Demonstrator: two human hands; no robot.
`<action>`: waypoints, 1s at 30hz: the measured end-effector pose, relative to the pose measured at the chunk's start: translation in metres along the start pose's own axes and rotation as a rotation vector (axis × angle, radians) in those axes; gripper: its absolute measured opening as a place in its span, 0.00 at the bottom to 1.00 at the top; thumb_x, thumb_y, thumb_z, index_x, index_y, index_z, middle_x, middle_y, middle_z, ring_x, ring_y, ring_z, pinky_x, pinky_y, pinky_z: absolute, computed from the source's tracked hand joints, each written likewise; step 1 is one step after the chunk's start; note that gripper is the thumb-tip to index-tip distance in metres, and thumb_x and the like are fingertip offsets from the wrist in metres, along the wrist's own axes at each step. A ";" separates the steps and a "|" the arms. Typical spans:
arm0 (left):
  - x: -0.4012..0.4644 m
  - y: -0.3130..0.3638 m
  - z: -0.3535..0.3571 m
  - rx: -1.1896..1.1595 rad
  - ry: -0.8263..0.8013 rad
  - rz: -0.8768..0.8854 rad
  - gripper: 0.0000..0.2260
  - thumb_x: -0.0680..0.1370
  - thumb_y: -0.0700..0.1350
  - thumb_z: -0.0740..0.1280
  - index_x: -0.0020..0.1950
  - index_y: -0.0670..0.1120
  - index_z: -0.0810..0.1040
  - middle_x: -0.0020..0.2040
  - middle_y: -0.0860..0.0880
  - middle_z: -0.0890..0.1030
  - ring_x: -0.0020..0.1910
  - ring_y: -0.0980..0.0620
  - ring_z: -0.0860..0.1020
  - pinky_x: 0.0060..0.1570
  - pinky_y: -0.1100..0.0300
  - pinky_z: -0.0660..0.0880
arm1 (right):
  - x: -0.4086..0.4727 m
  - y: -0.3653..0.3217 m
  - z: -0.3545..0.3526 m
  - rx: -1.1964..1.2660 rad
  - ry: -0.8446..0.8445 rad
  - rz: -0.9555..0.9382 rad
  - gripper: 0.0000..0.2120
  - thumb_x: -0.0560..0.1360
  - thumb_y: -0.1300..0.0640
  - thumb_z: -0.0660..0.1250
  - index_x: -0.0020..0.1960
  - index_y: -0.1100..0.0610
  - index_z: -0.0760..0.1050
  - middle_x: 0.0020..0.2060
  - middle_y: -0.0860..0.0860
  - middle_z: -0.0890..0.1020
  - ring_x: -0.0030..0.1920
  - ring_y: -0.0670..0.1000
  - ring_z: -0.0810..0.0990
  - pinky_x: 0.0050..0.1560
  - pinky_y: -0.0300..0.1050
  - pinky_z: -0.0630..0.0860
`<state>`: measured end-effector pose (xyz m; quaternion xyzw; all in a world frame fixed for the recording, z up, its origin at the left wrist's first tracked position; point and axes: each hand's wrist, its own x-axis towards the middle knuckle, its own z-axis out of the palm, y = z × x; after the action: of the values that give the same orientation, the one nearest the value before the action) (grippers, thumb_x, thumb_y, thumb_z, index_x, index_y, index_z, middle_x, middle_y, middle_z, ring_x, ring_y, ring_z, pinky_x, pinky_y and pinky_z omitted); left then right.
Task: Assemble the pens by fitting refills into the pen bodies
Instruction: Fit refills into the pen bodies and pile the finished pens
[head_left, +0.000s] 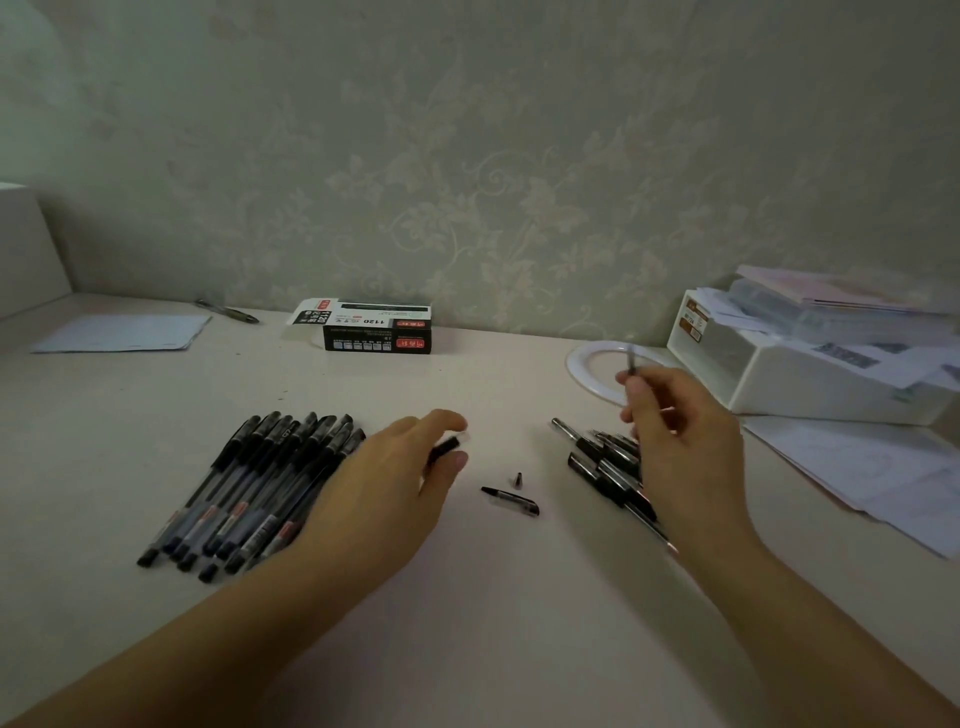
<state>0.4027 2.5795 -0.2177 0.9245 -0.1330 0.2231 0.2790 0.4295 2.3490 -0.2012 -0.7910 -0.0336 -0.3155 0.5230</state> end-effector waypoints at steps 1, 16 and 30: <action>0.001 -0.003 -0.004 0.058 0.002 -0.043 0.11 0.79 0.53 0.62 0.61 0.56 0.73 0.46 0.57 0.77 0.41 0.59 0.75 0.44 0.60 0.75 | 0.001 0.003 -0.004 -0.161 -0.025 -0.094 0.05 0.79 0.53 0.66 0.48 0.48 0.81 0.36 0.44 0.80 0.37 0.42 0.77 0.38 0.38 0.73; 0.005 -0.012 -0.048 0.545 -0.329 -0.334 0.13 0.76 0.58 0.66 0.43 0.52 0.66 0.42 0.55 0.71 0.43 0.54 0.71 0.43 0.60 0.70 | -0.003 0.006 -0.010 -0.902 -0.279 -0.132 0.10 0.80 0.51 0.63 0.53 0.50 0.83 0.46 0.50 0.78 0.48 0.54 0.76 0.47 0.49 0.72; 0.001 -0.009 -0.035 0.587 -0.289 -0.292 0.08 0.82 0.49 0.57 0.44 0.49 0.64 0.39 0.54 0.67 0.44 0.52 0.73 0.44 0.60 0.71 | -0.022 0.000 0.013 -0.406 -0.194 -0.417 0.06 0.76 0.59 0.70 0.52 0.54 0.83 0.43 0.46 0.81 0.43 0.49 0.78 0.44 0.54 0.77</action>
<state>0.3953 2.6067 -0.1955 0.9965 0.0319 0.0766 0.0089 0.4181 2.3659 -0.2162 -0.8819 -0.1812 -0.3394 0.2724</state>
